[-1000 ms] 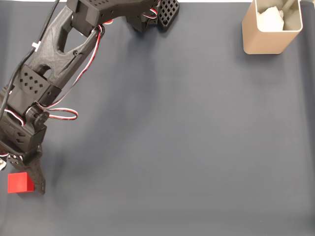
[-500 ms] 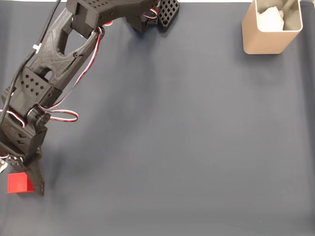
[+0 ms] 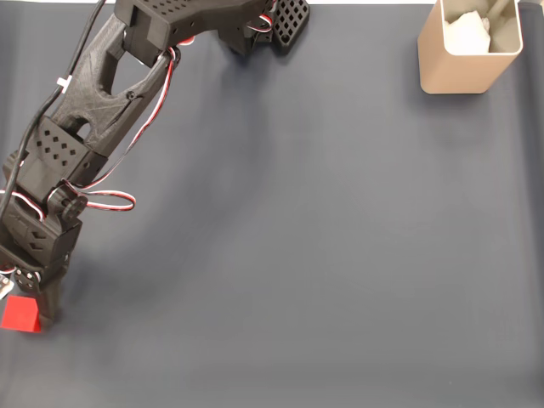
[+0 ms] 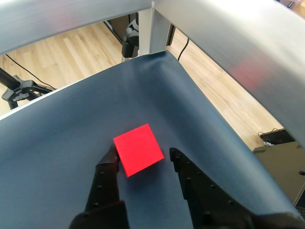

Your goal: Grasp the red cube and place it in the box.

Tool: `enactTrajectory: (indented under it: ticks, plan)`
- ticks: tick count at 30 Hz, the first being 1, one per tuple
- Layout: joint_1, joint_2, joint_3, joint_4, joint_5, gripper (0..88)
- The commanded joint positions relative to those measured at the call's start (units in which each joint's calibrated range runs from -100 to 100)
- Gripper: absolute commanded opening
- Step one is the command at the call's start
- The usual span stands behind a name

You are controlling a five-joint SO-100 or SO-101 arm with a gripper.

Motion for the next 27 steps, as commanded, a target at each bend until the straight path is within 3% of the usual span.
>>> enactTrajectory:
  ticks: [1,7,24,27]
  plan:
    - [0.1,-1.5,-3.3,-0.6,0.0,20.8]
    - [0.1,-1.7,-3.3,-0.6,-0.2,20.4]
    - [-0.1,-2.3,-3.3,-0.8,-0.4,9.1]
    - [-0.2,-2.7,-2.9,-0.9,-1.0,12.8]
